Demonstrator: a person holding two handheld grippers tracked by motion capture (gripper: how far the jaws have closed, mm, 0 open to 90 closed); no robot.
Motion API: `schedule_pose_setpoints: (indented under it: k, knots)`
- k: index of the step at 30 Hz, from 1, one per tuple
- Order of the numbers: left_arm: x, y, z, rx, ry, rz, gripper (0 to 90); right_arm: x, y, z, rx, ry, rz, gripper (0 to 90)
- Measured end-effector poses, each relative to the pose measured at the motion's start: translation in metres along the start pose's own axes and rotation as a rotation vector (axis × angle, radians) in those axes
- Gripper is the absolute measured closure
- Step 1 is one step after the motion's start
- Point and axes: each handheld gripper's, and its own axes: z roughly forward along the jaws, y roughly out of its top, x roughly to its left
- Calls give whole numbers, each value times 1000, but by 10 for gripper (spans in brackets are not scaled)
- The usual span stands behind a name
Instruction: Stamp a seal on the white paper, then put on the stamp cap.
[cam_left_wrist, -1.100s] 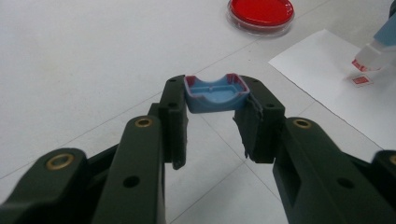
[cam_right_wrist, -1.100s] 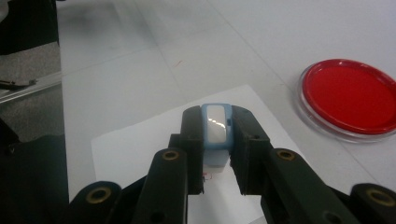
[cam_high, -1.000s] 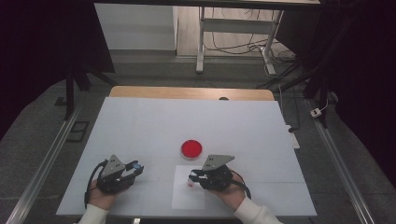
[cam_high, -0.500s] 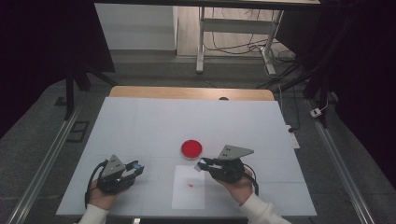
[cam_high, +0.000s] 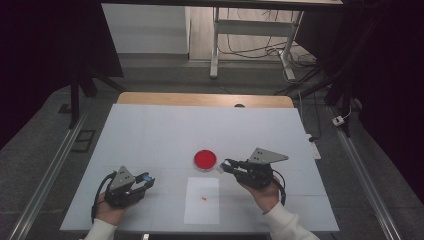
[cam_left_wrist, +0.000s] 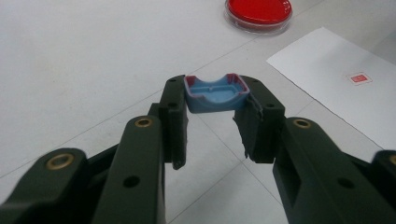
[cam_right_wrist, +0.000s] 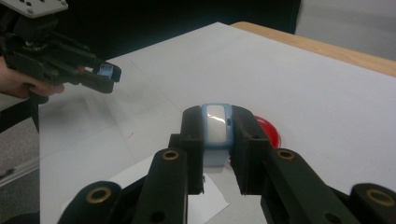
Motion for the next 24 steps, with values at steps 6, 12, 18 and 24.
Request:
schedule_pose_setpoints:
  k: [6,12,18,24]
  knots:
    - [1,0,0,1,0,-1,641,1,3,-3,-27,-5,-9,753]
    - [0,0,1,1,-2,1,641,2,6,-6,-36,-12,-22,753]
    - [0,1,1,1,-1,1,641,3,9,-9,-51,-13,-24,754]
    - [-2,2,2,-2,-5,4,641,4,10,-9,-54,-10,-27,753]
